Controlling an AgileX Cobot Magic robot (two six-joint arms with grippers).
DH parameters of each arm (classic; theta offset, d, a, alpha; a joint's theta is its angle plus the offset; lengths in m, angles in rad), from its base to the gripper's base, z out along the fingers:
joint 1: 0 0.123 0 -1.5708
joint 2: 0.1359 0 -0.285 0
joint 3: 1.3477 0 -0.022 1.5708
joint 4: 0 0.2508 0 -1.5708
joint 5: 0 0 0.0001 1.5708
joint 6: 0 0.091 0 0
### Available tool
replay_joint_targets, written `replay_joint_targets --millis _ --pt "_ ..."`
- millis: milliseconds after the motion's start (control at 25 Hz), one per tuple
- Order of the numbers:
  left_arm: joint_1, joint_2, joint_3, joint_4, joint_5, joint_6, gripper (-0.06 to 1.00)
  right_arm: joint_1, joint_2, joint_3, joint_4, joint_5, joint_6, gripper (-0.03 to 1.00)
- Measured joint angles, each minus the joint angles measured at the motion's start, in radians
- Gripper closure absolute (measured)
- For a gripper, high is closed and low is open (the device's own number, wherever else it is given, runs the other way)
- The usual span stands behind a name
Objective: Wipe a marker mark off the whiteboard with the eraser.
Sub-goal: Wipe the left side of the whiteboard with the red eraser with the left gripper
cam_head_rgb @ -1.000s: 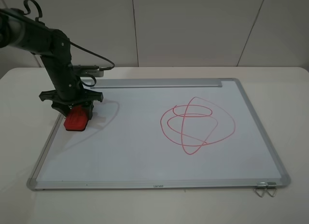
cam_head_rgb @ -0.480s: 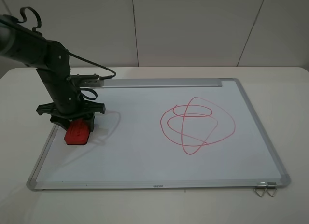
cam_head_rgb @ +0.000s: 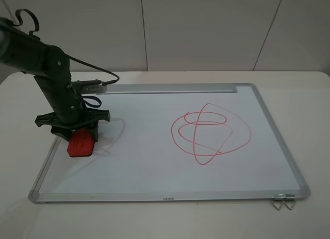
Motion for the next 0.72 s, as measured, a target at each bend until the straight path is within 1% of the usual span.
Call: replay_joint_targets --millis 120,240,320,440,560,600,720 --pt "0.044 0.007 -0.013 0.003 0.003 -0.005 0.37 0.000 0.000 0.000 0.000 0.000 0.000 0.26" --pt "0.078 0.044 -0.089 0.035 0.037 -0.005 0.37 0.000 0.000 0.000 0.000 0.000 0.000 0.26" --pt "0.090 0.081 -0.167 0.062 0.067 -0.003 0.37 0.000 0.000 0.000 0.000 0.000 0.000 0.26" --pt "0.100 0.149 -0.299 0.089 0.126 0.030 0.37 0.000 0.000 0.000 0.000 0.000 0.000 0.26" --pt "0.100 0.219 -0.431 0.094 0.168 0.056 0.37 0.000 0.000 0.000 0.000 0.000 0.000 0.26" --pt "0.100 0.219 -0.431 0.094 0.168 0.056 0.37 0.000 0.000 0.000 0.000 0.000 0.000 0.26" --pt "0.100 0.275 -0.531 0.094 0.209 0.065 0.37 0.000 0.000 0.000 0.000 0.000 0.000 0.26"
